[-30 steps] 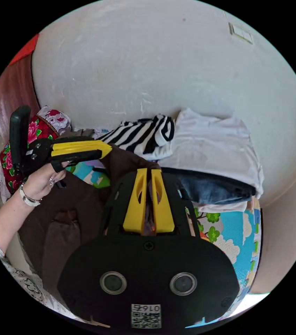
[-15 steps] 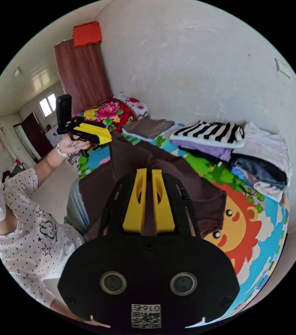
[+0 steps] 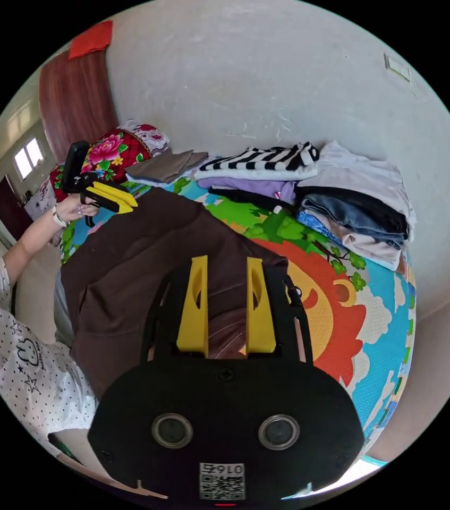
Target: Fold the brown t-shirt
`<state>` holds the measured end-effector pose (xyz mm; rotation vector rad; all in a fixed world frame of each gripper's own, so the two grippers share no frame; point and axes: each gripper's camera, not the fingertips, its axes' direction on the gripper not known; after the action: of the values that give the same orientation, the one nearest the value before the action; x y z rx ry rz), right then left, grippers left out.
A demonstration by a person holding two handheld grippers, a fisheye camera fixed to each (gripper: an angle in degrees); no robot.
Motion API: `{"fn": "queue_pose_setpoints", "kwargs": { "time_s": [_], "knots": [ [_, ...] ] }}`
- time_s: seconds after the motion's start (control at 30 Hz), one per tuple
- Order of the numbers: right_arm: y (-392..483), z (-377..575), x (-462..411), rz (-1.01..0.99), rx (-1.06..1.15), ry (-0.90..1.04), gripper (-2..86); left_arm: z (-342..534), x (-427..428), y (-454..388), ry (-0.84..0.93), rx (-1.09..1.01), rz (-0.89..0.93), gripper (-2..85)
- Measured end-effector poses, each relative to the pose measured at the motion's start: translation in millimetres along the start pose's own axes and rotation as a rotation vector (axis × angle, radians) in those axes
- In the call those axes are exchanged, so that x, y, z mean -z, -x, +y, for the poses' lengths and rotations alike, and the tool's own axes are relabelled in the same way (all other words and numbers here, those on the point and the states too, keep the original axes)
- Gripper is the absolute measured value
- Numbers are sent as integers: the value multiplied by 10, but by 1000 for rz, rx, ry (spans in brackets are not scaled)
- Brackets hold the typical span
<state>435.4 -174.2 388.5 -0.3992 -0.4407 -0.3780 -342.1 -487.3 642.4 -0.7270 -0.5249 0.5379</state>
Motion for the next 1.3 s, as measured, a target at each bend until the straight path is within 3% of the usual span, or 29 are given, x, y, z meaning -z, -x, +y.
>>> {"fn": "queue_pose_setpoints", "kwargs": {
  "time_s": [0.17,0.47,0.8,1.1,1.3],
  "knots": [
    [-828,-95,-500,-191,-184,105,95,-203,-775,469,-69,103,191,59],
    [-1727,14,-829,-450,-427,72,117,-425,-1485,647,-26,120,188,52],
    [-2029,-24,-972,-404,-419,66,45,-558,-1610,703,-87,151,229,33],
    [-2231,-101,-935,-424,-414,33,18,-730,-1897,556,-8,155,133,-5],
    [-2506,-216,-1067,-434,-571,44,19,-822,-1888,576,-23,222,115,-9]
  ]
}}
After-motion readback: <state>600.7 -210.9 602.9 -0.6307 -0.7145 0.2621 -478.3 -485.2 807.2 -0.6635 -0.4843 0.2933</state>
